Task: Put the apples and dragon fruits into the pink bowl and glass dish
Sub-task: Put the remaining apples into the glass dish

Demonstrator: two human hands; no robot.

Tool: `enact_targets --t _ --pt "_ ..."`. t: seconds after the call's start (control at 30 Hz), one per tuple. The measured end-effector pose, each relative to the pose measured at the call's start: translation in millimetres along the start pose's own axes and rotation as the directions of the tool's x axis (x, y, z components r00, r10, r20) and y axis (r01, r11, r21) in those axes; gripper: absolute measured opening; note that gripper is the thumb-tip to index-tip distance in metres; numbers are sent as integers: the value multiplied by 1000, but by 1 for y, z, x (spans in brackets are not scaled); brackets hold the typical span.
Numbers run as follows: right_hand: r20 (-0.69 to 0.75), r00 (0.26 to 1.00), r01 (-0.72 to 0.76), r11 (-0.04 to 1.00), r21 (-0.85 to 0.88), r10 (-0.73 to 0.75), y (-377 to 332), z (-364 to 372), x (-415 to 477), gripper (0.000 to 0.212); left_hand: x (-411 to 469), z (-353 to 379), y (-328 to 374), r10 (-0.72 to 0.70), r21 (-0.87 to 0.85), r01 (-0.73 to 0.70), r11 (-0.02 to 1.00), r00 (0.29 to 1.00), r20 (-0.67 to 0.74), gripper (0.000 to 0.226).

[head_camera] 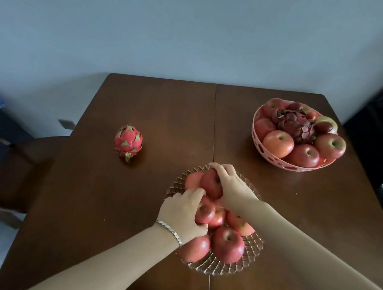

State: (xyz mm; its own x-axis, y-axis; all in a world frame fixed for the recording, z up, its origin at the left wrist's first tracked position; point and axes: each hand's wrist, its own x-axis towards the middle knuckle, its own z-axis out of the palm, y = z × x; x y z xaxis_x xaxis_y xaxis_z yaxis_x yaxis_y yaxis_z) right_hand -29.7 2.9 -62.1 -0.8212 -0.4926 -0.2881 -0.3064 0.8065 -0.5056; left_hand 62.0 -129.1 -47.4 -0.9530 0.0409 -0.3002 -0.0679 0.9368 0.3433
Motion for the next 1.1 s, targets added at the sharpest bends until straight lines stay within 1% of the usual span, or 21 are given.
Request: enact_targets --t 0.1,0.17,0.23,0.3,0.37,0.47,0.5,0.57,0.63,0.77,0.9,0.97,1.03,1.1 --pt "54 998 13 999 -53 -10 0 -7 2 93 2 8 3 -6 54 7 999 1000 -13 66" --pt "53 998 25 999 -35 -23 1 -9 3 92 1 13 1 -25 39 25 999 1000 -18 71" --pt "37 999 37 999 2 -37 3 -10 1 85 0 15 -1 -48 34 48 998 999 -10 74" --pt "37 998 58 998 14 -58 5 -12 0 81 -1 14 -1 -47 24 47 999 999 -2 74" --pt "51 995 85 996 9 -86 8 -14 -1 83 -2 10 1 -51 -37 51 998 999 12 71" --pt "71 987 153 984 -96 -146 12 -12 -2 88 -4 2 0 -73 -130 76 989 997 27 68" --pt "70 984 172 975 -137 -164 13 -10 -2 89 -4 1 -1 -70 -132 72 989 997 20 67" --pt "58 985 170 972 -163 -163 13 -9 -1 89 -4 0 -5 -53 -109 52 993 999 -7 67" --pt "69 988 149 978 -145 -141 11 -11 -2 91 -4 -1 -6 -53 -119 53 992 999 3 68" --pt "128 986 117 990 -80 -106 12 -15 -8 103 -4 3 -9 -56 -171 64 983 997 49 73" --pt "166 982 85 995 44 -92 10 -24 -9 114 0 5 -25 -51 -230 59 971 998 38 85" --pt "188 978 82 995 48 -90 5 -31 -8 114 2 -1 -33 -48 -269 53 962 998 27 87" --pt "208 973 99 995 13 -99 0 -39 -5 110 4 -11 -43 -27 -276 24 961 1000 -7 87" --pt "221 968 129 991 -30 -120 -5 -47 -4 104 9 -18 -54 -3 -247 -18 969 997 -83 84"
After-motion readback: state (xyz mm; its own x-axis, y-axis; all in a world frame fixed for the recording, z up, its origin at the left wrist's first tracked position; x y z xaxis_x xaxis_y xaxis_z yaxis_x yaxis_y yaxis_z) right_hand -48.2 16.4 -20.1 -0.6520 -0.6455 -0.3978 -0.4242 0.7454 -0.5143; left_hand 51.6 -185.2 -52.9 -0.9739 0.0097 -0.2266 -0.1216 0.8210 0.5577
